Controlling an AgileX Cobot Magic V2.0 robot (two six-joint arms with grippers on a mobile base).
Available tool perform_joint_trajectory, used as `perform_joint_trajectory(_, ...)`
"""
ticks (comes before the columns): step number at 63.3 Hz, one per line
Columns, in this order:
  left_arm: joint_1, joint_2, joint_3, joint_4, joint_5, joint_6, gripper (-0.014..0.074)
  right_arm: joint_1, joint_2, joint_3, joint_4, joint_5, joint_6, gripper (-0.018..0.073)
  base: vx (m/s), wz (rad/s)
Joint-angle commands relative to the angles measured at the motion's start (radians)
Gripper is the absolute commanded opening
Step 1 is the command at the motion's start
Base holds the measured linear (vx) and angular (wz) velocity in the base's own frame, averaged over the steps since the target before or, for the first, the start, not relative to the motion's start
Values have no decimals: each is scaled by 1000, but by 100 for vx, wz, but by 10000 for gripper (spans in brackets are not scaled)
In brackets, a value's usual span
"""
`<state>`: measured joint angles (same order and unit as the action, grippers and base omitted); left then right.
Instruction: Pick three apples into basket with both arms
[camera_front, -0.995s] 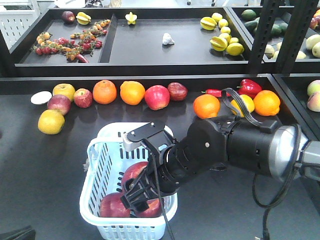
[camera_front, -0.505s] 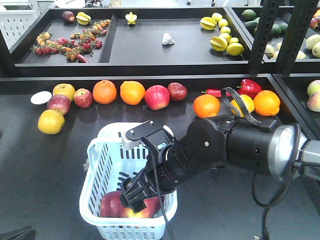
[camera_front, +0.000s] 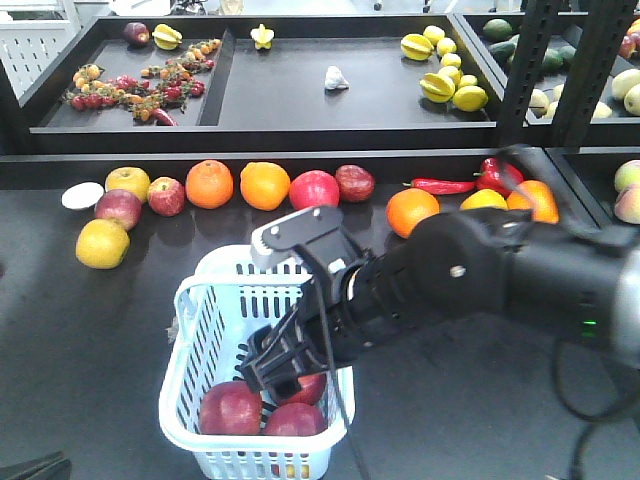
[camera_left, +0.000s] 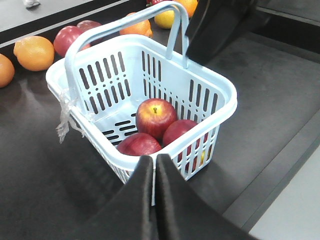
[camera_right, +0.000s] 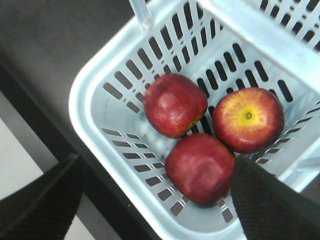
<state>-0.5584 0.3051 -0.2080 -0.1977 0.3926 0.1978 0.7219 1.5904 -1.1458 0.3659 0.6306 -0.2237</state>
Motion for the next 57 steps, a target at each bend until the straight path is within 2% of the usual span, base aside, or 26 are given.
perform_joint_trajectory(1,-2,7,-29,-14,-68,-8,-6,-4,-93,-29,-4,-33,-1,554,0,0)
perform_joint_trajectory(6,-2,7,-29,-14,-68,-8,-6,-4,-129,-29,-45,-31,22,550,0,0)
perform_joint_trajectory(13,-2,7,-29,-14,-68,-8,-6,-4,-180,-29,-168,-24,122,549,0,0)
perform_joint_trajectory(31,-2,7,-29,-14,-68,-8,-6,-5,-267,-29,-674,37,495,549,0,0)
perform_joint_trajectory(36,-2,7,-29,-14,-68,-8,-6,-31,-283,-27,-753,54,580,549,0,0)
perform_joint_trajectory(44,-2,7,-29,-14,-68,-8,-6,-138,-309,-27,-732,72,597,549,0,0)
perform_joint_trajectory(57,-2,7,-29,-14,-68,-8,-6,-321,-371,9,-664,86,475,549,0,0)
